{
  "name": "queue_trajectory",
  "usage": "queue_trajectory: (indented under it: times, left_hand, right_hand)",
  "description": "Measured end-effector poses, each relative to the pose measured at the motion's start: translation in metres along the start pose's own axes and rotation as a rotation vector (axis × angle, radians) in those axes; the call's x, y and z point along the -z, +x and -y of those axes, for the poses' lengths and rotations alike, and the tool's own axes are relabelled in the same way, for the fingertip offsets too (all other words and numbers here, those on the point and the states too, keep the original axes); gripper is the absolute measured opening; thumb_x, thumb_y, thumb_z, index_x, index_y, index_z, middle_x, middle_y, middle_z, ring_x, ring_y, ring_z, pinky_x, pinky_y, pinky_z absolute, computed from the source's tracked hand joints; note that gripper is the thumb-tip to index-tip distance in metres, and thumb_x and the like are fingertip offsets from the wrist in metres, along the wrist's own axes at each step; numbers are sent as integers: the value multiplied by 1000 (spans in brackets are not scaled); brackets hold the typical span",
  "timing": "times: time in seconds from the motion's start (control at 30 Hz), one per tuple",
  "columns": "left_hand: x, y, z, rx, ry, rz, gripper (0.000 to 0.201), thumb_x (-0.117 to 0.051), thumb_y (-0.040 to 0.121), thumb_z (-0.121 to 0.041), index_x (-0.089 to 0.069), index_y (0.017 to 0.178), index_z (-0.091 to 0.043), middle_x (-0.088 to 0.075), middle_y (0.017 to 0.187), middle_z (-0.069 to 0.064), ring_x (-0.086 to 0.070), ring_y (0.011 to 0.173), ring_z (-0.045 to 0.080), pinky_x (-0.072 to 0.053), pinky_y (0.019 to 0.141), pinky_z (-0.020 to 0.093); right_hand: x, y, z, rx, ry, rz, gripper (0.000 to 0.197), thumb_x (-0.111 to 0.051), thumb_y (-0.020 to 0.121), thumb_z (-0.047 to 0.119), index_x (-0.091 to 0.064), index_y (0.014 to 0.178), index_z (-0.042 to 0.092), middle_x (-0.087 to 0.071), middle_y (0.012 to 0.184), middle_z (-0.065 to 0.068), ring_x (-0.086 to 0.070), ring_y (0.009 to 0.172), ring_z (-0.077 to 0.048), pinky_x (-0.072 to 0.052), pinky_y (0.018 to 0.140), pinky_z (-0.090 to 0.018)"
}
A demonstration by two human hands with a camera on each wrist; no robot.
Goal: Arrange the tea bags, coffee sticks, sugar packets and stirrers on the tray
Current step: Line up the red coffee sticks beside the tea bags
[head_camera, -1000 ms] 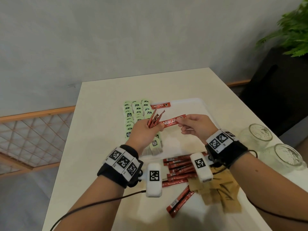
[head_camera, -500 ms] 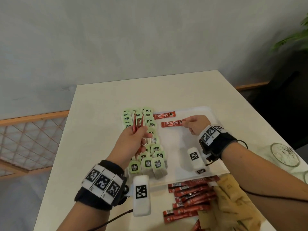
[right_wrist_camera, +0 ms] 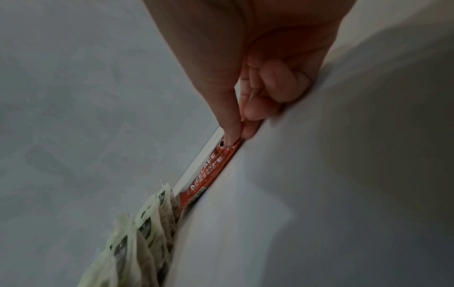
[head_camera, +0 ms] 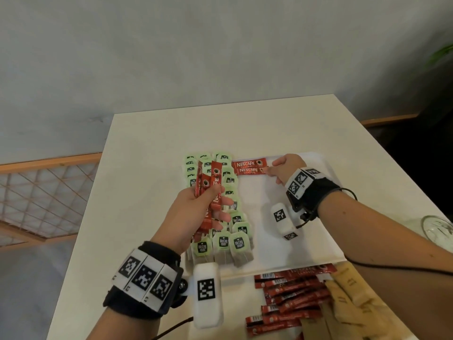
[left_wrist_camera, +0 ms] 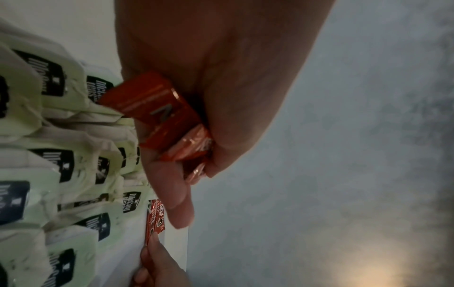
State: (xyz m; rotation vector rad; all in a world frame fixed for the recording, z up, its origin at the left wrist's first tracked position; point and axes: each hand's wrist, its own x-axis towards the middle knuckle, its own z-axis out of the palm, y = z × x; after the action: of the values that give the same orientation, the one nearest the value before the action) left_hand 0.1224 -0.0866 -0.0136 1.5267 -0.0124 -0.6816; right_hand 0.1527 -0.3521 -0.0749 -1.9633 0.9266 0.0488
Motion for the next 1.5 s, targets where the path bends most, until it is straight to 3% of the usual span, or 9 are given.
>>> queue_trajectory:
  times: [0.13, 0.27, 0.5, 0.7, 0.83, 0.93, 1.27, 1.37, 1.5]
  left_hand:
    - [0, -6, -1, 2, 45, 54, 27, -59, 97, -27, -64, 106, -2, -76, 86, 10, -54, 43, 14, -43, 41, 23]
    - [-7, -17, 0, 27, 153, 103, 27, -63, 95, -29, -65, 91, -3, -65, 57, -1, -40, 38, 10, -33, 39, 21]
    - [-35, -38, 3, 7, 244, 182, 16, -69, 91, -29, -65, 86, -14, -70, 74, 2, -39, 43, 9, -32, 40, 21]
    - [-53, -65, 6, -34, 298, 172, 23, -79, 82, -21, -67, 97, -9, -47, 51, -7, -37, 42, 6, -31, 41, 18]
    - [-52, -74, 9, -94, 189, 74, 24, -74, 87, -21, -71, 105, -7, -50, 58, 0, -36, 44, 8, -30, 41, 19]
    - [-50, -81, 10, -97, 146, 55, 24, -70, 90, -18, -68, 108, -1, -52, 48, -11, -34, 43, 7, -29, 40, 17]
    - [-56, -91, 18, -177, 304, 11, 8, -73, 87, -17, -72, 92, -10, -46, 43, -16, -35, 37, 3, -29, 38, 16]
    - [-59, -93, 17, -209, 341, 39, 8, -73, 87, -18, -69, 80, -18, -47, 41, -16, -34, 36, 2, -28, 37, 15]
    - [-54, -86, 14, -177, 289, 5, 7, -71, 88, -17, -71, 91, -10, -47, 41, -17, -36, 36, 1, -29, 38, 14]
  right_hand:
    - [1, -2, -2, -17, 47, -6, 40, -83, 73, 36, -53, 91, 17, -69, 73, -8, -55, 50, -16, -48, 64, -33]
    - [13, -37, -9, 74, 129, -11, 37, -75, 80, 39, -60, 100, 12, -66, 81, -6, -54, 57, -14, -46, 58, -27]
    - [37, -134, -22, 215, 389, 334, 37, -65, 88, 42, -73, 97, 7, -66, 79, -1, -53, 58, -13, -43, 54, -25]
    - [51, -171, -40, 325, 453, 258, 18, -67, 90, 21, -72, 89, 4, -64, 70, -1, -49, 52, -11, -43, 51, -21]
    - [58, -188, -50, 337, 474, 252, 13, -65, 91, 16, -70, 85, 5, -64, 70, -1, -48, 52, -9, -43, 50, -20]
    - [61, -198, -57, 348, 460, 303, 14, -62, 93, 11, -65, 79, 7, -64, 73, -3, -49, 55, -10, -45, 52, -21]
    - [63, -214, -43, 379, 167, 461, 17, -78, 79, 14, -75, 96, 14, -72, 82, -5, -64, 72, -9, -55, 72, -22]
    - [56, -213, -33, 421, 141, 468, 16, -75, 82, 21, -76, 93, 11, -74, 83, -5, -64, 67, -10, -55, 71, -25]
    - [57, -199, -30, 403, 212, 438, 12, -78, 79, 14, -76, 89, 9, -73, 77, -7, -59, 54, -12, -55, 61, -23]
